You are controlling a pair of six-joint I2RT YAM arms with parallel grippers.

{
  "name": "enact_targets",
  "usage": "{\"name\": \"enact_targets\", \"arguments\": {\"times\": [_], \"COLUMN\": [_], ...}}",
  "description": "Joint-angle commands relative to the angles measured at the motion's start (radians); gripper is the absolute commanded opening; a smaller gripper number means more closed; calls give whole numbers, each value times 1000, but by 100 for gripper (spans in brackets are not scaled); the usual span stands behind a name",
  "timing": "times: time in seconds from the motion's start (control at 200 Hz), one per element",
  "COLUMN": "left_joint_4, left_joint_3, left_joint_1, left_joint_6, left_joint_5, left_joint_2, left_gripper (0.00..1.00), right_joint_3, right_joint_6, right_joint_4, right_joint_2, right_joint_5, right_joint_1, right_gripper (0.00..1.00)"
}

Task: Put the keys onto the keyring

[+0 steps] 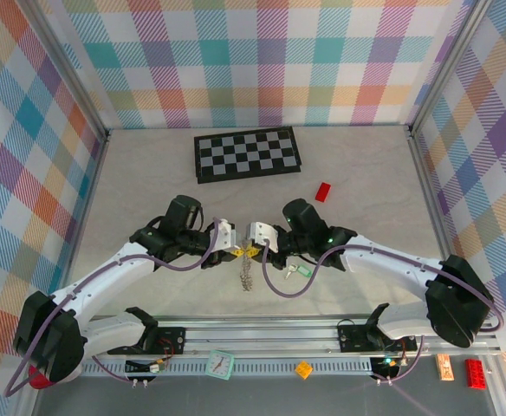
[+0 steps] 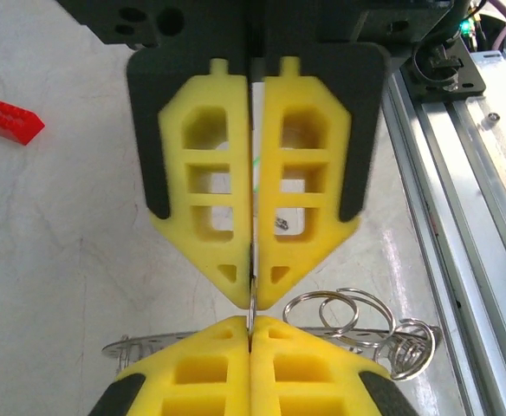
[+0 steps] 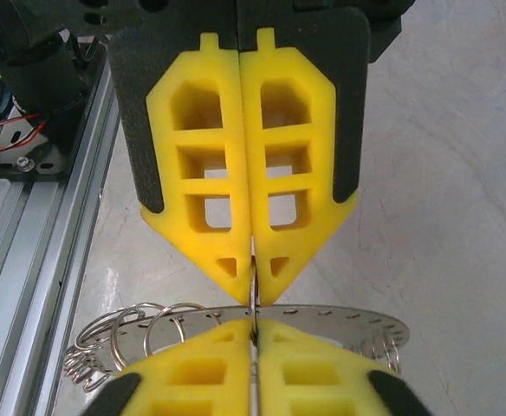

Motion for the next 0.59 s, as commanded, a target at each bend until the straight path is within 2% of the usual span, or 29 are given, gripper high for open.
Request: {"name": "enact_targets", "arguments": {"times": [0.0, 0.105, 0.31, 0.47, 0.59], "left_joint_4": [148, 438, 849, 1029, 1057], "left_joint_3": [-54, -157, -289, -345, -357], "left_joint_1": [-5, -5, -5, -5, -6], "left_joint_6": [-94, -308, -558, -663, -682], "left_joint_5": [58, 88, 60, 49, 58], "left_joint_2": [-19, -46, -59, -41, -35], "left_gripper": [0, 0, 0, 0, 0], "right_joint_3": [-54, -188, -252, -249, -240], "right_joint_6": [95, 194, 231, 270, 275], "right_joint_4": [135, 322, 444, 530, 557], "right_joint_2": [-93, -145, -101, -44, -23], "right_joint_5": [-121, -224, -266, -296, -277], "right_joint_1": [-69, -159, -164, -159, -152], "right_gripper": [25, 28, 29, 31, 31]}}
